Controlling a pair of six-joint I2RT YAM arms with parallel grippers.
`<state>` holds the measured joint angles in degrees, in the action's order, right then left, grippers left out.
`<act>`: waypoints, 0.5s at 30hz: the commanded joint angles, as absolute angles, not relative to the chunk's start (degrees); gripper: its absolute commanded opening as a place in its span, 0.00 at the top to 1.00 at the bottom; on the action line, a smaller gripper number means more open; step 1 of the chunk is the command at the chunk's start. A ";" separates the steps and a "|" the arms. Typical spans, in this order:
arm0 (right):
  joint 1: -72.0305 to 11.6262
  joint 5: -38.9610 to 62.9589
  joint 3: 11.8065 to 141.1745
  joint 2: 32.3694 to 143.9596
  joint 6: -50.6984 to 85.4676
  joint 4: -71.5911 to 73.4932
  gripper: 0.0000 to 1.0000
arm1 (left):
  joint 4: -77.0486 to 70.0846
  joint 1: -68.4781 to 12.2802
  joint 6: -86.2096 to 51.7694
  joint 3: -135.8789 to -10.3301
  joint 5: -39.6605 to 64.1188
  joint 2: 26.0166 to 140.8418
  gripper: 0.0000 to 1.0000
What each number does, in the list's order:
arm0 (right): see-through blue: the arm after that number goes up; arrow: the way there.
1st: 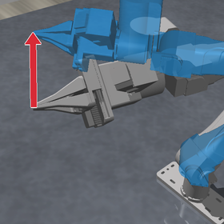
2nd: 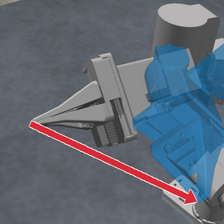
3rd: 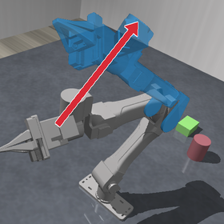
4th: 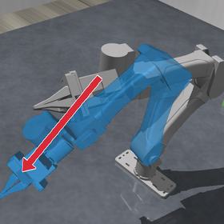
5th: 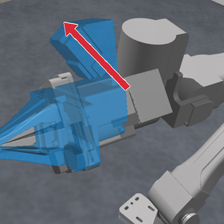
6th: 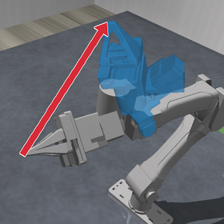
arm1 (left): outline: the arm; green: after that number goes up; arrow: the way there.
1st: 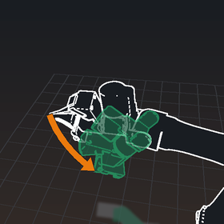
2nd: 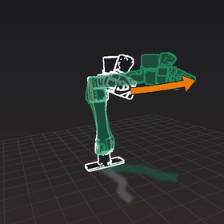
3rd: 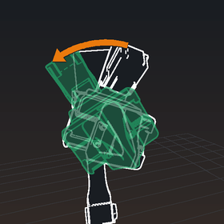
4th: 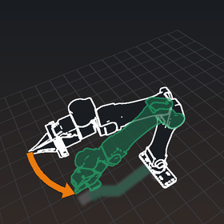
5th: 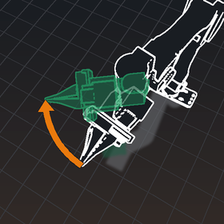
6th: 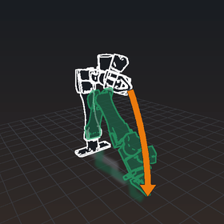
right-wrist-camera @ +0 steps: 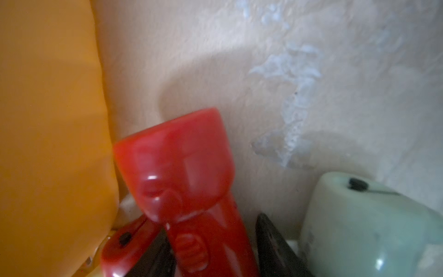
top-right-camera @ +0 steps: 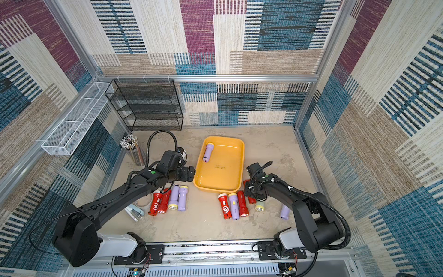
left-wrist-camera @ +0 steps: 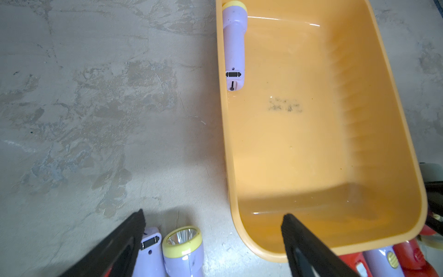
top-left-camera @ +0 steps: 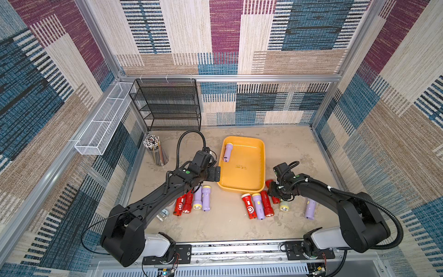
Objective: Put the flashlights into the storage boxes
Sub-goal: Pick up the flashlight from the center of the board.
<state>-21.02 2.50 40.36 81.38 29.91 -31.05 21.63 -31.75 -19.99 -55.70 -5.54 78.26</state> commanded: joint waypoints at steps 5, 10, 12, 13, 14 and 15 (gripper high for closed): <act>-21.01 1.09 41.51 83.09 29.98 -31.45 0.58 | 20.17 -31.37 -19.85 -54.90 -5.28 78.10 0.07; -20.99 -1.48 42.45 80.44 30.15 -34.96 0.61 | 19.79 -31.11 -19.85 -54.72 -4.93 78.06 0.07; -21.00 -2.75 43.30 79.00 30.16 -36.86 0.62 | 19.61 -31.17 -19.84 -54.73 -4.75 77.98 0.07; -21.00 -3.14 43.69 78.43 30.15 -37.53 0.62 | 19.60 -31.11 -19.86 -54.75 -4.66 78.00 0.07; -21.07 -3.42 44.06 77.76 30.16 -38.17 0.62 | 19.62 -31.08 -19.86 -54.76 -4.66 77.96 0.07; -21.00 -3.83 44.56 77.12 30.24 -38.93 0.62 | 19.59 -31.10 -19.86 -54.71 -4.66 77.97 0.07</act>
